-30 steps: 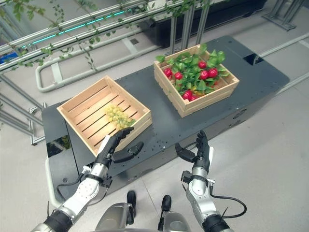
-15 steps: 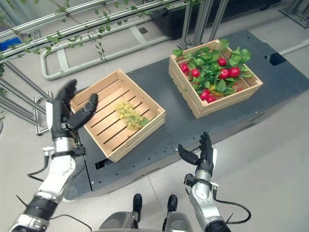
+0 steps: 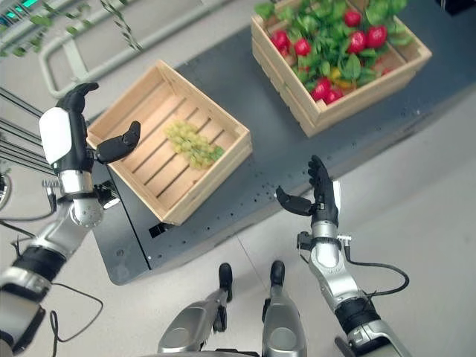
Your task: Pick up the fruits from the basket on one side to the basket on the other side
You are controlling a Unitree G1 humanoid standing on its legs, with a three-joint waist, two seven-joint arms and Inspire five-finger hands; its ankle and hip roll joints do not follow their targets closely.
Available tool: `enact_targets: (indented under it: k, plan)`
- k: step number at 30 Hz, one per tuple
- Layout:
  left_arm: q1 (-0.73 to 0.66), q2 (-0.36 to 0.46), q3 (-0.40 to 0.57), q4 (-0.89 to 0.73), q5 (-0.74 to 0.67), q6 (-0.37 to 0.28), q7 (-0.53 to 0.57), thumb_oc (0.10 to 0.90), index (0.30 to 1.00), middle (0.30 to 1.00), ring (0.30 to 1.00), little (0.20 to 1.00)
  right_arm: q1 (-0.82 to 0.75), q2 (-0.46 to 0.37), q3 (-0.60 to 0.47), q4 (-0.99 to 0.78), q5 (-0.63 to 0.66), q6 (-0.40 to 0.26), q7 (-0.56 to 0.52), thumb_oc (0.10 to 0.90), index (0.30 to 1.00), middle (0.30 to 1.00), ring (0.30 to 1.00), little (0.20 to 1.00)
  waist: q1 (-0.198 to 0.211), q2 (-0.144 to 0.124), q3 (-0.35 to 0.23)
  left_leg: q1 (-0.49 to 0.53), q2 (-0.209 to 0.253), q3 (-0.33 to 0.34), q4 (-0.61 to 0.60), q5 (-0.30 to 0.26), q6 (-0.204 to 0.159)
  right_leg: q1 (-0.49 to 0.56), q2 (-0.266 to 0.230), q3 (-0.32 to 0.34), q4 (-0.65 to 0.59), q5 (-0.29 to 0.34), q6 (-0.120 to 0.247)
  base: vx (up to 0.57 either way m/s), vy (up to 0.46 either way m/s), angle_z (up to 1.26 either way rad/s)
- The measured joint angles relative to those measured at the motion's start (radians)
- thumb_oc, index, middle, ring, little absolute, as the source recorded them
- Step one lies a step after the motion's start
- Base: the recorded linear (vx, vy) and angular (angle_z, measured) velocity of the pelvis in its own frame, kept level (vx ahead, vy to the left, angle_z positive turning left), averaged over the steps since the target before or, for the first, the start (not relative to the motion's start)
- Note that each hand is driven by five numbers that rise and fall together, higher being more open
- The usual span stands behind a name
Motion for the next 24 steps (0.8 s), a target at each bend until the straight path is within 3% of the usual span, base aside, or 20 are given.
enact_targets:
  k: [4,6,16,24]
  plan:
    - [-0.072,0.014,-0.098,0.057,0.111,0.019,-0.012,0.8,0.9,0.9,0.9,0.9,-0.022,-0.005,0.005,0.031,0.039,0.001,0.038,0.8,0.9,0.9,0.9,0.9,-0.019,-0.035,0.033,-0.047,0.003,0.027,0.017,0.0,-0.001,-0.08,-0.005,0.003,0.067,-0.018,-0.012,-0.05,0.095,-0.13]
    - [-0.088,0.015,-0.142,0.093,0.16,0.027,-0.023,0.8,0.9,0.9,0.9,0.9,-0.022,-0.005,0.007,0.035,0.04,0.001,0.044,0.8,0.9,0.9,0.9,0.9,-0.036,-0.037,0.035,-0.054,0.003,0.031,0.017,0.0,-0.001,-0.088,-0.004,0.005,0.068,-0.018,-0.012,-0.04,0.07,-0.08]
    - [-0.35,0.025,-0.344,0.153,0.338,0.093,-0.079,0.8,0.9,0.9,0.9,0.9,-0.155,-0.042,0.073,0.033,0.044,0.024,0.056,0.8,0.9,0.9,0.9,0.9,-0.03,-0.048,0.041,-0.215,0.002,0.052,0.081,0.001,-0.001,-0.257,-0.019,0.013,0.156,-0.026,-0.025,-0.03,0.045,0.02]
    - [-0.458,0.041,-0.426,0.135,0.464,0.15,-0.167,0.8,0.9,0.9,0.9,0.9,-0.184,-0.066,0.079,0.026,0.044,0.048,0.056,0.8,0.9,0.9,0.9,0.9,-0.036,-0.055,0.042,-0.312,0.001,0.053,0.119,0.0,0.001,-0.341,-0.026,0.007,0.177,-0.025,-0.025,0.0,0.043,0.05]
